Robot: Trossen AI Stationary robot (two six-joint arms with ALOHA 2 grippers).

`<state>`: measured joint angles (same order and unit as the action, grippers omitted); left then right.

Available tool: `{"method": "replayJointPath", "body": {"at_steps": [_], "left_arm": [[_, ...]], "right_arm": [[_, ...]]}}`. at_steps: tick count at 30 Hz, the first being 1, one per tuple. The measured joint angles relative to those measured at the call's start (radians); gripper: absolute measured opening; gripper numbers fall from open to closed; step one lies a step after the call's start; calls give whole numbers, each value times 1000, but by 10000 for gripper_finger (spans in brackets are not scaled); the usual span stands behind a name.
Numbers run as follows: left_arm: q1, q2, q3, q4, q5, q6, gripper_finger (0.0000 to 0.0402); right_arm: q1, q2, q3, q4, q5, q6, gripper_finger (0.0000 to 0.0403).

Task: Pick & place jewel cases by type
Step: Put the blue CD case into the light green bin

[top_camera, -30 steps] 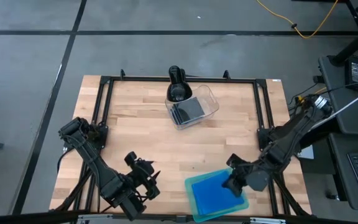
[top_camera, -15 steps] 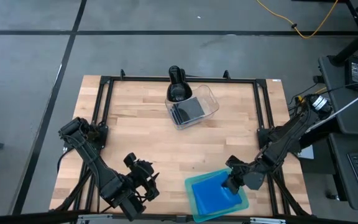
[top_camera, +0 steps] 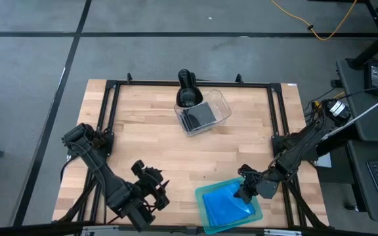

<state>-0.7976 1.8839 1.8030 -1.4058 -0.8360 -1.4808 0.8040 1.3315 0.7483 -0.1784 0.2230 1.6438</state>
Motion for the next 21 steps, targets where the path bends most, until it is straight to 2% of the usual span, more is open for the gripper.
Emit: {"method": "replayJointPath", "body": {"at_steps": [7, 11, 17, 21], "left_arm": [[8, 0, 0, 17, -8, 0, 210], [14, 0, 0, 19, -16, 1, 210], [15, 0, 0, 27, -25, 1, 210], [14, 0, 0, 46, -27, 1, 210]], "right_arm": [[0, 0, 0, 20, 0, -28, 112], [0, 0, 0, 24, -2, -29, 157], [0, 0, 0, 23, -63, -29, 237], [-3, -2, 0, 22, -72, -29, 273]]}}
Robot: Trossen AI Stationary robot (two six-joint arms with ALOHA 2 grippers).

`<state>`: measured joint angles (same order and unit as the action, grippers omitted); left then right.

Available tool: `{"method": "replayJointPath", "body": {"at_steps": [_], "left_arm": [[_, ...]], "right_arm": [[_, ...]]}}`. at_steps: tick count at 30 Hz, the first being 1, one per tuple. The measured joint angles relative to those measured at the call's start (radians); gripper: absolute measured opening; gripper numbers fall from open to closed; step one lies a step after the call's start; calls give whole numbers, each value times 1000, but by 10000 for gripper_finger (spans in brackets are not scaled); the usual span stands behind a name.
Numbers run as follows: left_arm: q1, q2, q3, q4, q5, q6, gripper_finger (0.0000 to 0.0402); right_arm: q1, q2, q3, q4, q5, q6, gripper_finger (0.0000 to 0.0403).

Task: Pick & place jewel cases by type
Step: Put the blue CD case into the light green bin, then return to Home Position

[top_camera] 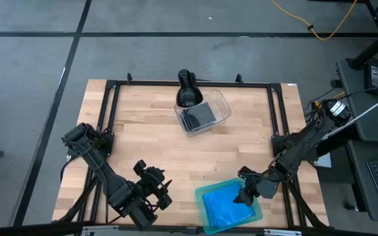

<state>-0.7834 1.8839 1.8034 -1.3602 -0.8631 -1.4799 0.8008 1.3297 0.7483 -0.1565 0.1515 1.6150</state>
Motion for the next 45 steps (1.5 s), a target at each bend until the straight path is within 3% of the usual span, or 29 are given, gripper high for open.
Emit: {"method": "replayJointPath", "body": {"at_steps": [7, 13, 19, 22, 26, 30, 37, 41, 45], "left_arm": [[0, 0, 0, 5, -3, 0, 210], [0, 0, 0, 18, -7, 0, 210], [0, 0, 0, 19, -11, 0, 210], [0, 0, 0, 19, -28, 13, 210], [2, -1, 0, 19, -99, 12, 210], [11, -4, 12, 15, -106, 14, 210], [35, -19, 27, 10, -99, 55, 210], [112, -78, 27, -38, -104, 127, 208], [251, -188, 24, -59, -121, 305, 186]], "right_arm": [[-33, -34, 0, -26, -48, 0, 283], [-40, -113, 3, -170, -50, 3, 279], [-41, -184, 164, -652, -32, -27, 265], [-58, -187, 288, -897, 84, -92, 262], [-131, -187, 419, -1044, 294, -229, 261], [-222, -187, 497, -1050, 430, -397, 261], [-403, -195, 538, -957, 509, -810, 261], [-503, -223, 539, -969, 673, -985, 261], [-623, -295, 539, -965, 863, -1177, 261]]}}
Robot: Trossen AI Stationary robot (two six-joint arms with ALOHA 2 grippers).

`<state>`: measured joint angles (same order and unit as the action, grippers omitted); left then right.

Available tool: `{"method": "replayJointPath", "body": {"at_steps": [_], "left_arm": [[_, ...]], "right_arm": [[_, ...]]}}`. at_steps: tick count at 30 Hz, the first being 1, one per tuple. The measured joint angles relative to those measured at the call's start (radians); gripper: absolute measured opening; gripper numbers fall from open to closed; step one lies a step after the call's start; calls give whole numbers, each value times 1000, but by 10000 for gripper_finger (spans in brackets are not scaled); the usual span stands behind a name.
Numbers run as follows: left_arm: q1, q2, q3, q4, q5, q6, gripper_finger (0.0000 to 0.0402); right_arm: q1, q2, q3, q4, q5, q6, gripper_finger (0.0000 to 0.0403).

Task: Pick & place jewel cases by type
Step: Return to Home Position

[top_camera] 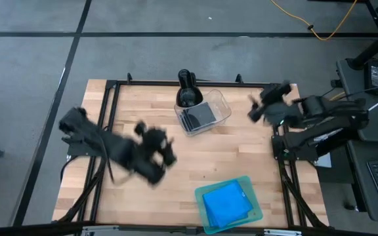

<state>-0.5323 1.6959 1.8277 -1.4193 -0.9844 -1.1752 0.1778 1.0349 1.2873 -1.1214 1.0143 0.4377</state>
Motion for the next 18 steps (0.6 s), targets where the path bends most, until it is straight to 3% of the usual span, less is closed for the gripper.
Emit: {"method": "replayJointPath", "body": {"at_steps": [3, 6, 9, 11, 14, 18], "left_arm": [[133, -111, -19, 50, -15, 156, 151], [270, -235, -59, 171, 26, 362, 102], [385, -372, -140, 334, 111, 579, 45], [448, -461, -223, 429, 175, 640, 13], [512, -571, -383, 555, 249, 629, 4], [524, -684, -647, 733, 311, 533, 1]], "right_arm": [[-115, -74, 0, 49, 37, -178, 261], [-261, -162, -15, 169, -24, -365, 261], [-418, -279, -126, 459, -260, -573, 251], [-517, -349, -230, 639, -415, -677, 233], [-636, -411, -383, 733, -554, -709, 185], [-713, -454, -548, 749, -859, -646, 89]]}}
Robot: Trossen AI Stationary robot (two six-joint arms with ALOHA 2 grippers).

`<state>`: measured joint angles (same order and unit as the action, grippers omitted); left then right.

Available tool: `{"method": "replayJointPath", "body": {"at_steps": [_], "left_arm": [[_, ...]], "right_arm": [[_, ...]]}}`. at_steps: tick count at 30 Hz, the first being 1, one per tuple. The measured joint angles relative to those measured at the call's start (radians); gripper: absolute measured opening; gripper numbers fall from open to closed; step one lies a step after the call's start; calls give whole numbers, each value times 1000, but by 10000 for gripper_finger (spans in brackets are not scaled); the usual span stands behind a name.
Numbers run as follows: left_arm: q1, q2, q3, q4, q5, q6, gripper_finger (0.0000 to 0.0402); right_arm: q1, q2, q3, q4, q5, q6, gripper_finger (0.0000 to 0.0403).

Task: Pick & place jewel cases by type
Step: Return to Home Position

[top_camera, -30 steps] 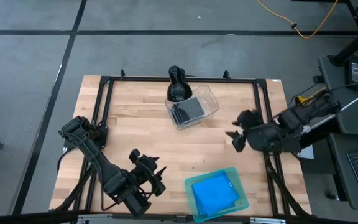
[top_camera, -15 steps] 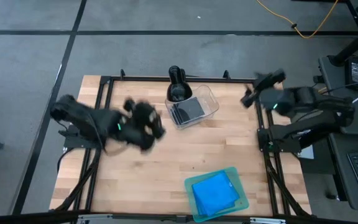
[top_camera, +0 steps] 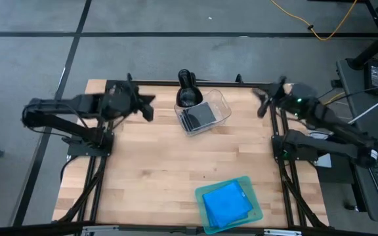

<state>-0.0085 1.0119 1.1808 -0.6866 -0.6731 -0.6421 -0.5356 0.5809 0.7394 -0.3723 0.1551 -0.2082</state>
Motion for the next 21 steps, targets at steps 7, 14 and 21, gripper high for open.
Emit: {"method": "replayJointPath", "body": {"at_steps": [7, 14, 21], "left_arm": [[-99, -83, -491, 542, 76, -69, 1], [-105, -356, -794, 670, 108, -135, 1], [-60, -934, -982, 452, 275, -113, 1]], "right_arm": [[2, -66, -248, 129, -175, 128, 14], [1, -198, -401, 331, -176, 78, 11], [1, -218, -408, 347, -176, 127, 5]]}}
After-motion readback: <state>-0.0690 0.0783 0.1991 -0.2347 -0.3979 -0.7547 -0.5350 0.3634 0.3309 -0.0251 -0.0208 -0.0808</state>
